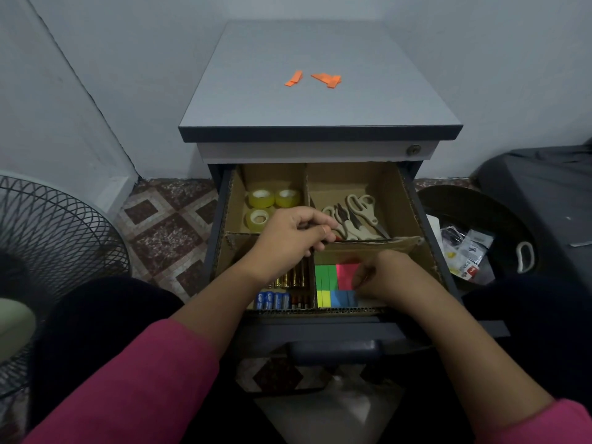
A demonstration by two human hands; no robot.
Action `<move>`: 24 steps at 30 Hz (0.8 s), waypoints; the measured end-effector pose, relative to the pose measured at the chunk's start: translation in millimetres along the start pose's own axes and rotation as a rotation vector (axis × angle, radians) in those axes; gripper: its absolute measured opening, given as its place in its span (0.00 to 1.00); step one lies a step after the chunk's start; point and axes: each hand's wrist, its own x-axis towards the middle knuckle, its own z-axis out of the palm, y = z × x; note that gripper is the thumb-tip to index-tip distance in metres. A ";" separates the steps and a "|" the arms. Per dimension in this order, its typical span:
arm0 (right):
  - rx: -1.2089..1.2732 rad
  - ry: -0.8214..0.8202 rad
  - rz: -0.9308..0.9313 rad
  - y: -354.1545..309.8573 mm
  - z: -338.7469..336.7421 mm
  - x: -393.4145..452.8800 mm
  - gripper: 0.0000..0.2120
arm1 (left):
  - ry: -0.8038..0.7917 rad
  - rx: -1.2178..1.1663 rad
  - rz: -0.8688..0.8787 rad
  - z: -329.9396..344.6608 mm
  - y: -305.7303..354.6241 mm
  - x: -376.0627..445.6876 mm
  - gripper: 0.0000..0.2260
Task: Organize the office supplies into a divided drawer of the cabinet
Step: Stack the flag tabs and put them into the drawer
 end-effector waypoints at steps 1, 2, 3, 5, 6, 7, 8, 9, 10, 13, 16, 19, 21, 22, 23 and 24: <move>-0.026 0.055 0.018 3.6 -1.2 1.6 0.07 | -0.001 -0.001 0.001 0.0 0.5 -0.1 0.07; -0.071 0.124 0.041 8.0 -2.4 3.3 0.07 | -0.001 -0.001 0.002 -0.2 0.8 -0.3 0.07; -0.128 0.198 0.064 12.4 -3.7 4.3 0.07 | -0.002 0.001 0.003 -0.3 1.0 -0.4 0.07; -0.225 0.300 0.091 18.6 -5.0 5.9 0.07 | -0.002 0.003 0.004 -0.2 0.8 -0.4 0.07; -0.246 0.305 0.109 19.5 -4.8 6.4 0.06 | -0.002 0.002 0.003 -0.1 0.6 -0.3 0.07; -0.247 0.286 0.132 18.8 -4.2 7.3 0.05 | -0.003 0.002 0.002 -0.1 0.6 -0.6 0.07; -0.239 0.256 0.149 18.0 -2.7 9.1 0.04 | -0.003 0.002 0.001 -0.1 0.5 -0.5 0.07; -0.225 0.229 0.157 16.5 -1.6 10.6 0.04 | -0.004 0.002 0.002 -0.1 0.5 -0.6 0.07; -0.212 0.212 0.159 15.7 -0.5 12.8 0.03 | -0.005 0.004 0.003 -0.1 0.4 -0.5 0.07; -0.207 0.190 0.160 12.5 -1.2 14.1 0.05 | -0.004 0.009 0.003 -0.2 -0.1 -0.5 0.08; -0.226 0.148 0.180 9.1 -5.1 11.4 0.03 | -0.004 0.001 0.001 -0.3 -0.7 -0.2 0.08; -0.244 0.113 0.204 5.8 -6.9 9.0 0.03 | -0.003 -0.003 0.004 0.0 -0.3 -0.7 0.08; -0.244 0.121 0.196 5.5 -6.0 7.3 0.04 | -0.002 -0.001 0.008 -0.1 -0.1 -0.8 0.09; -0.246 0.134 0.190 5.3 -5.3 6.4 0.05 | -0.003 -0.002 0.008 -0.1 0.0 -0.8 0.09; -0.245 0.153 0.185 6.0 -4.4 5.6 0.05 | -0.004 -0.004 0.007 -0.1 -0.1 -0.6 0.08; -0.243 0.171 0.177 6.5 -3.8 5.2 0.03 | -0.005 -0.006 0.006 -0.1 -0.3 -0.5 0.08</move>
